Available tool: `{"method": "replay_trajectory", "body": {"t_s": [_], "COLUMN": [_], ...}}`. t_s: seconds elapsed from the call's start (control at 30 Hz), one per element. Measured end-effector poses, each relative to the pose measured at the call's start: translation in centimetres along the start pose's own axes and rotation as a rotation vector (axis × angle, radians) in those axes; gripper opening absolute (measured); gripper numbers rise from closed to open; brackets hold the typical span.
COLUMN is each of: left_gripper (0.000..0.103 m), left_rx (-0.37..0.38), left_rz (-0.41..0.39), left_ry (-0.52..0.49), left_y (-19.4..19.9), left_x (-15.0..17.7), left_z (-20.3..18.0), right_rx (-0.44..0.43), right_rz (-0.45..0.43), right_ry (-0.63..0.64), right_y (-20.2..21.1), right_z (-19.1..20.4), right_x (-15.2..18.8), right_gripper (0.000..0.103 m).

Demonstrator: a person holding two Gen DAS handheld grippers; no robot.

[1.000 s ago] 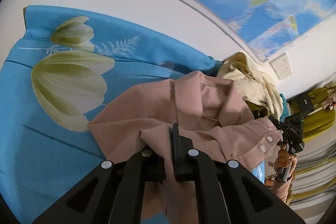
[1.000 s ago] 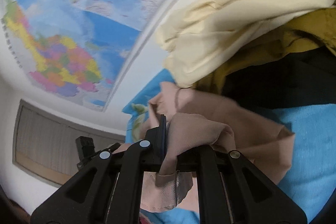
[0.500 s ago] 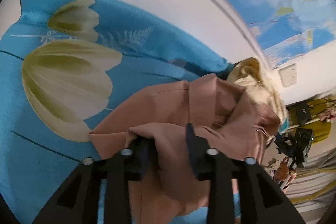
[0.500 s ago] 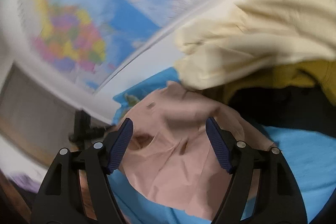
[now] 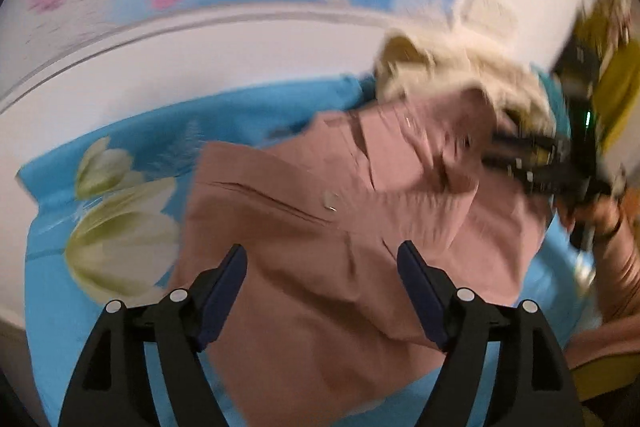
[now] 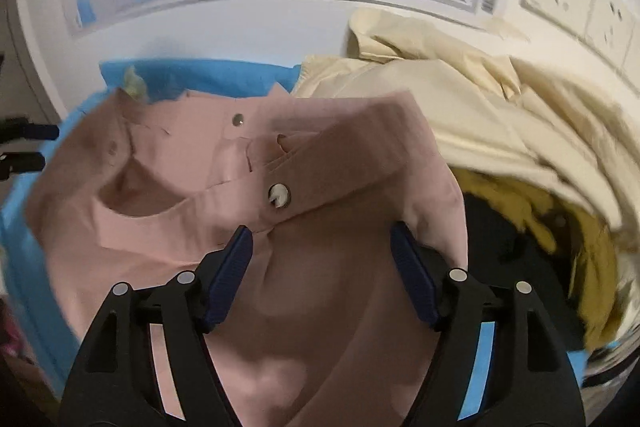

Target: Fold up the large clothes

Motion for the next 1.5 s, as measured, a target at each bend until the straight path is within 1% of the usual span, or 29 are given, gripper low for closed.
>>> {"method": "replay_trajectory", "body": {"t_s": [0.03,0.1,0.17,0.27,0.3,0.33,0.4,0.43,0.47,0.53,0.63,0.67,0.7,0.73,0.77,0.83,0.9,0.93,0.97,1.0,1.03,1.07,1.13,1.23,1.3,1.37,1.43,1.47,1.5], "left_gripper": [0.075,0.077,0.08,0.082,0.081,0.077,0.042,0.033,0.019,0.015,0.014,0.016,0.023,0.033,0.05,0.051,0.054,0.055,0.062,0.075,0.08,0.08,0.082,0.088,0.089,0.089,0.089,0.079,0.068], "left_rx": [0.018,0.055,0.079,0.1,0.091,0.084,0.053,0.057,0.067,0.077,0.036,0.016,-0.025,-0.04,-0.043,-0.118,-0.089,-0.084,-0.087,-0.103,-0.126,-0.14,-0.166,-0.181,-0.16,-0.097,-0.089,-0.081,-0.059], "left_rz": [0.025,0.088,0.13,0.155,0.156,0.153,0.151,0.145,0.131,0.069,-0.043,-0.088,-0.13,-0.126,-0.103,-0.056,-0.056,-0.084,-0.108,-0.142,-0.178,-0.195,-0.21,-0.185,-0.156,-0.114,-0.081,-0.068,-0.059], "left_ry": [-0.007,-0.013,-0.017,-0.054,-0.072,-0.086,-0.094,-0.073,-0.054,-0.029,-0.011,0.003,0.037,0.052,0.053,0.073,0.107,0.119,0.118,0.115,0.124,0.132,0.151,0.193,0.194,0.181,0.178,0.183,0.198], "left_y": [-1.0,-3.5,-5.4,-7.0,-7.1,-7.1,-7.3,-7.3,-7.1,-6.0,-4.2,-3.6,-3.1,-3.3,-3.8,-5.2,-4.4,-3.5,-2.3,-0.7,0.8,1.8,3.7,4.3,3.7,2.3,0.9,0.5,-0.1], "left_x": [0.0,-0.2,-0.2,0.3,0.5,0.5,0.5,0.4,0.1,-0.8,-2.5,-3.1,-3.9,-4.1,-4.1,-3.9,-2.8,-2.4,-1.7,-1.0,-0.1,0.5,2.6,5.8,7.3,8.4,9.1,9.7,9.9], "left_z": [-0.1,-0.5,-1.1,-2.0,-2.4,-2.6,-2.6,-2.2,-1.8,-1.5,-1.4,-1.3,-0.5,0.0,0.5,2.0,3.1,3.4,3.6,3.9,4.3,4.5,5.2,5.6,5.1,4.6,4.3,4.5,4.6], "right_rx": [0.022,0.056,0.116,0.125,0.113,0.106,0.064,0.057,0.036,0.014,0.02,0.015,0.001,-0.002,-0.001,0.017,0.016,0.013,-0.007,-0.023,-0.039,-0.061,-0.049,-0.066,-0.106,-0.175,-0.218,-0.235,-0.278], "right_rz": [-0.009,-0.011,-0.012,-0.008,-0.002,0.001,-0.009,-0.021,-0.049,-0.097,-0.206,-0.208,-0.178,-0.149,-0.091,-0.03,-0.012,-0.022,-0.033,-0.042,-0.064,-0.1,-0.141,-0.136,-0.064,0.01,0.054,0.054,0.054], "right_ry": [0.032,0.08,0.146,0.165,0.162,0.155,0.116,0.096,0.061,0.008,-0.067,-0.075,-0.079,-0.089,-0.079,-0.061,-0.032,-0.035,-0.04,-0.052,-0.077,-0.101,-0.105,-0.129,-0.158,-0.198,-0.217,-0.228,-0.238], "right_y": [-0.2,-0.9,-1.8,-2.2,-2.1,-2.1,-1.3,-0.6,0.5,2.1,4.3,3.9,3.0,1.5,-0.5,-2.7,-3.3,-2.9,-2.2,-1.5,-0.6,1.0,2.7,4.5,3.7,2.6,1.6,1.1,1.2], "right_z": [0.7,1.4,2.7,3.2,3.1,2.8,1.8,1.4,0.6,-0.2,-1.4,-1.5,-1.4,-1.5,-1.0,-0.6,-0.2,-0.4,-0.8,-1.2,-2.1,-3.1,-4.3,-6.2,-6.9,-7.1,-6.9,-6.5,-6.7], "right_x": [-0.1,0.1,0.4,0.4,0.3,0.2,-0.3,-0.6,-1.2,-2.3,-4.5,-5.1,-5.5,-5.8,-5.7,-4.9,-4.2,-3.9,-3.7,-3.4,-3.1,-2.6,-1.7,1.7,4.6,7.5,9.1,9.6,10.1], "right_gripper": [0.082,0.084,0.077,0.036,0.015,0.008,0.006,0.006,0.006,0.005,0.005,0.005,0.005,0.006,0.006,0.011,0.013,0.021,0.028,0.045,0.058,0.063,0.081,0.092,0.093,0.094,0.09,0.083,0.055]}}
Point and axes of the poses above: each gripper's, at about its wrist camera, not at the fingertips, and y roughly against the way its jaws point, z to its left, x to its underside, the point moved 2 cm from there along -y, roughly the way its jaws point, and after that the axes turned 15 degrees about x, right-handed, at the moved point
